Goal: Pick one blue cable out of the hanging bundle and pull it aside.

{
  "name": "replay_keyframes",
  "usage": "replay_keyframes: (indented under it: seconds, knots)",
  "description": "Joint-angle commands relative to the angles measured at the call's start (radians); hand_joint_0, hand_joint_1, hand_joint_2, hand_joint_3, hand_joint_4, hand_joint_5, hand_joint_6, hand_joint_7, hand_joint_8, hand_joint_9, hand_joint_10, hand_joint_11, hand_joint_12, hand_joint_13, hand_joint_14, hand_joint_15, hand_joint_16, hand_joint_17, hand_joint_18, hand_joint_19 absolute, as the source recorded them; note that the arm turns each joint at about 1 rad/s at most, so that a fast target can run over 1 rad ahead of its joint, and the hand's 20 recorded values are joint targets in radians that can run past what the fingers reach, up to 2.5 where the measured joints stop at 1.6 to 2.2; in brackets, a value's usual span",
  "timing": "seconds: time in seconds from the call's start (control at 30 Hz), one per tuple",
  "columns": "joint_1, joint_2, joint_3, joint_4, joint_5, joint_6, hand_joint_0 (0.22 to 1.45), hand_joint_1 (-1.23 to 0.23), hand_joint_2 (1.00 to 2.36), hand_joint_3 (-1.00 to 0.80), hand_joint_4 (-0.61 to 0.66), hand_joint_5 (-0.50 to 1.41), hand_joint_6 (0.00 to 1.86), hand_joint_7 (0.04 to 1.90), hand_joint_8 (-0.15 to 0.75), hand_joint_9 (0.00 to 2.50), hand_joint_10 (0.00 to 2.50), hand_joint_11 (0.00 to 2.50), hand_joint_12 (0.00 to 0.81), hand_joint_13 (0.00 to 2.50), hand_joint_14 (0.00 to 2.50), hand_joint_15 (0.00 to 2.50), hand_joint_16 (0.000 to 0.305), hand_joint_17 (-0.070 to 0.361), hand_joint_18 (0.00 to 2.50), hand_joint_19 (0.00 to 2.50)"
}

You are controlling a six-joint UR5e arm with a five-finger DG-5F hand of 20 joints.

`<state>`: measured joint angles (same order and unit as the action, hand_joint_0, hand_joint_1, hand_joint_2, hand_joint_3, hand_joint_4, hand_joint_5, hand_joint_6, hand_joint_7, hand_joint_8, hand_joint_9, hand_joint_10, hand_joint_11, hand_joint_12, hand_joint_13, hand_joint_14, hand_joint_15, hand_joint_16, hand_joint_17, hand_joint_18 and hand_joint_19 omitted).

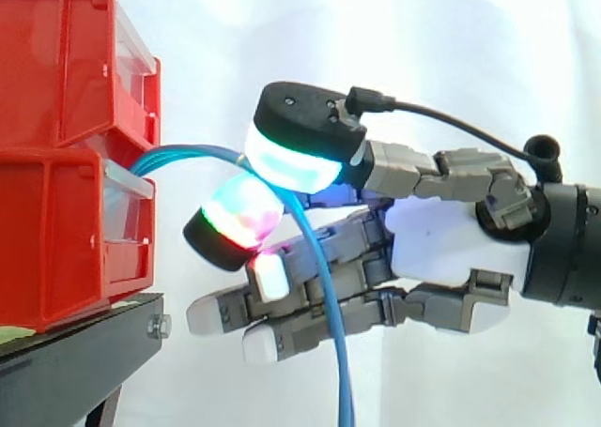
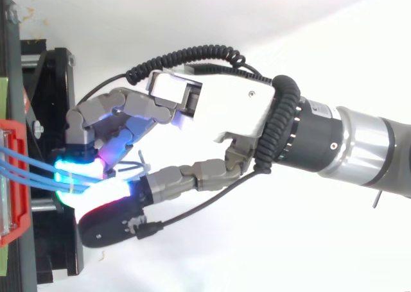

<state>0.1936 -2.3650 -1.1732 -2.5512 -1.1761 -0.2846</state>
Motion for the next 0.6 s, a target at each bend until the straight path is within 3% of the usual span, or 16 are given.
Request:
replay_keyframes:
  seconds: [0.0, 0.03, 0.13, 0.3, 0.47, 0.57]
  knots:
    - [0.000, 0.015, 0.000, -0.029, 0.000, -0.001, 0.68, -0.84, 1.01, -0.42, 0.13, -0.17, 0.91, 1.17, 0.305, 0.95, 0.02, 0.75, 0.347, 0.64, 0.01, 0.25, 0.051, 0.114, 0.73, 0.34]
    - [0.000, 0.018, 0.001, -0.046, 0.000, 0.001, 0.66, -0.84, 1.00, -0.50, 0.17, -0.17, 0.91, 1.14, 0.303, 0.95, 0.02, 0.74, 0.349, 0.64, 0.01, 0.25, 0.051, 0.114, 0.73, 0.34]
    - [0.000, 0.018, 0.001, -0.049, 0.000, 0.001, 0.60, -0.81, 1.00, -0.50, 0.23, -0.16, 0.89, 1.16, 0.307, 0.96, 0.02, 0.74, 0.348, 0.64, 0.01, 0.25, 0.050, 0.114, 0.74, 0.35]
    - [0.000, 0.018, 0.001, -0.057, 0.000, 0.001, 0.49, -0.63, 1.00, -0.50, 0.25, -0.15, 0.89, 1.16, 0.333, 1.00, 0.02, 0.73, 0.377, 0.66, 0.01, 0.26, 0.057, 0.128, 0.76, 0.36]
    - [-0.002, 0.016, 0.001, -0.070, 0.000, 0.002, 0.49, -0.51, 1.00, -0.50, 0.25, -0.15, 0.89, 1.17, 0.340, 1.01, 0.02, 0.72, 0.380, 0.66, 0.01, 0.28, 0.057, 0.129, 0.74, 0.40]
    - [-0.002, 0.018, 0.001, -0.076, 0.000, 0.005, 0.55, -0.54, 1.01, -0.42, 0.24, -0.15, 0.88, 1.19, 0.325, 1.00, 0.02, 0.72, 0.363, 0.64, 0.01, 0.28, 0.054, 0.121, 0.71, 0.41]
